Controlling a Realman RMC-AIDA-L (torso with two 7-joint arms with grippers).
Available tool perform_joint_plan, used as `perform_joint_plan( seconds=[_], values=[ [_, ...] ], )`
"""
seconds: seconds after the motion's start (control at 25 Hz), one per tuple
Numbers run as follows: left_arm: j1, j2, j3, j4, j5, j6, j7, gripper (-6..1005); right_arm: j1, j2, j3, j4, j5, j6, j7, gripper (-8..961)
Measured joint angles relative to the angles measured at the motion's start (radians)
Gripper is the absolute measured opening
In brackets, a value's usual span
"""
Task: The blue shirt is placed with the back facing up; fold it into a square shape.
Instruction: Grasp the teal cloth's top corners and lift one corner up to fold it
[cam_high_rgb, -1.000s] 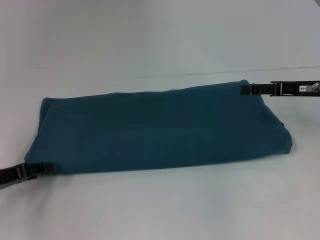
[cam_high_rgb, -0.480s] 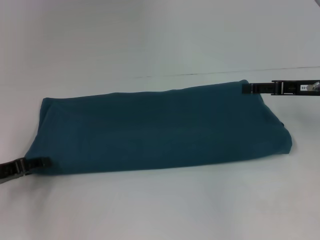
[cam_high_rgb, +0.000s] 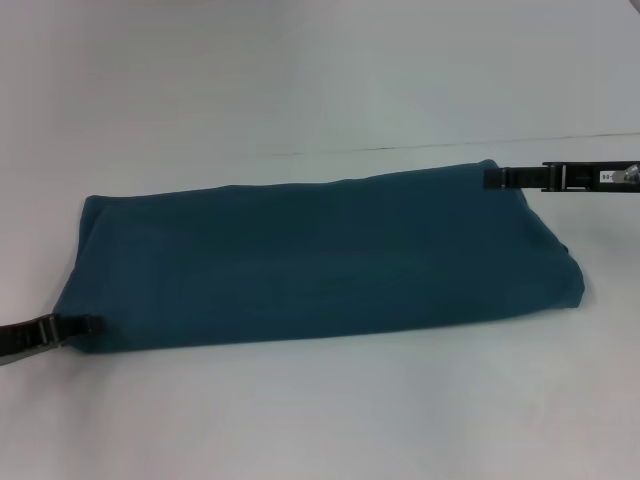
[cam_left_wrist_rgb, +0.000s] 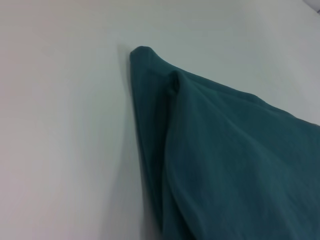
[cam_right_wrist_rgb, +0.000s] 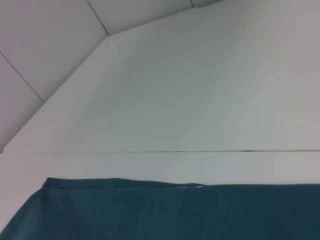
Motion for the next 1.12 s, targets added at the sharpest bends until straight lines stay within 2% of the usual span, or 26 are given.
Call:
perform_joint_plan(
  seconds=[0.44, 0.68, 1.0, 1.12],
  values=[
    [-0.001, 0.000, 0.002, 0.011, 0.000, -0.023, 0.003, 179, -0.005, 0.009, 0.000, -0.001, 0.000, 0.002, -0.004, 844],
    [0.011, 0.001, -0.009, 0.026, 0.000, -0.029, 0.005, 36, -0.009, 0.019, 0.001, 0.003, 0.000, 0.008, -0.009, 814],
    [0.047, 0.000, -0.061, 0.068, -0.024, -0.010, 0.029, 35, -0.012, 0.034, 0.009, 0.013, 0.003, 0.043, -0.012, 774],
    [0.059, 0.004, -0.108, 0.069, -0.034, 0.005, 0.051, 35, -0.007, 0.054, 0.005, 0.014, 0.004, 0.055, -0.034, 626]
  ],
)
